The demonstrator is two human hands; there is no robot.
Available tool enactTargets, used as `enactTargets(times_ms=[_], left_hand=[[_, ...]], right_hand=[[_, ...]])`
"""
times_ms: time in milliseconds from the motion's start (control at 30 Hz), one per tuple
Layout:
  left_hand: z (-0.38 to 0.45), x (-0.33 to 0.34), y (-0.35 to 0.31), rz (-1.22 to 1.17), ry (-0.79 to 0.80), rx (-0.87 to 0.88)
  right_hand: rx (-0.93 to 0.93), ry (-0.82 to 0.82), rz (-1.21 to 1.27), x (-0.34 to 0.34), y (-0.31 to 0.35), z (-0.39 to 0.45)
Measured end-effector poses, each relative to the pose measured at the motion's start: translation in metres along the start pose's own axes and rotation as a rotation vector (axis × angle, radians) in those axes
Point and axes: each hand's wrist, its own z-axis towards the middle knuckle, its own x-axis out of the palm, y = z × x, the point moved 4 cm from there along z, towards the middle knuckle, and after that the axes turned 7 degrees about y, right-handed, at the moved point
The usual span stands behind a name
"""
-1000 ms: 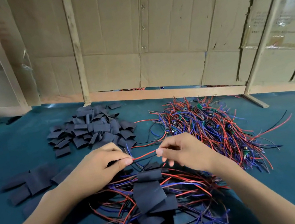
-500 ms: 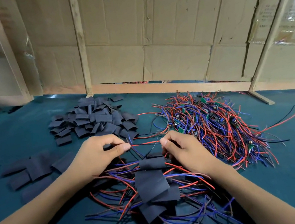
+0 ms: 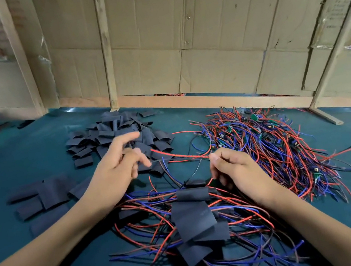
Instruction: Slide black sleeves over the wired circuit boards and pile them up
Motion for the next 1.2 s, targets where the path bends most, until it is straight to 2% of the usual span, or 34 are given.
enactTargets(times_ms=[233,400,467,533,733,833,1000,1200], left_hand=[[-0.005,0.010,0.001,0.173,0.172,-0.005],[-0.006,0.004,-0.012,0.192,0.112,0.136],[-0.008,0.001,-0.019,0.312,0.123,0.188],[-0.010,-0.003,-0.022,0.432,0.135,0.191],[-0.012,-0.004,-0.015,0.596,0.160,0.169],[-0.008,-0.002,-0.007,0.579,0.187,0.154],[-0.005,-0.002,0.003,0.416,0.199,0.035],[-0.007,0.000,0.004,0.444,0.258,0.038]], right_hand=[[-0.030,-0.030,0.197,-0.003,-0.009,0.004],[-0.069,-0.002,0.244,-0.005,-0.012,0.004],[-0.090,0.004,0.249,-0.005,-0.013,0.004],[-0.116,0.004,0.242,-0.006,-0.013,0.004],[-0.173,-0.019,0.183,-0.006,-0.011,0.002],[-0.164,-0.027,0.181,-0.006,-0.012,0.003],[-0.173,-0.020,0.155,-0.005,-0.011,0.003],[-0.176,-0.049,0.131,-0.003,-0.008,0.002]])
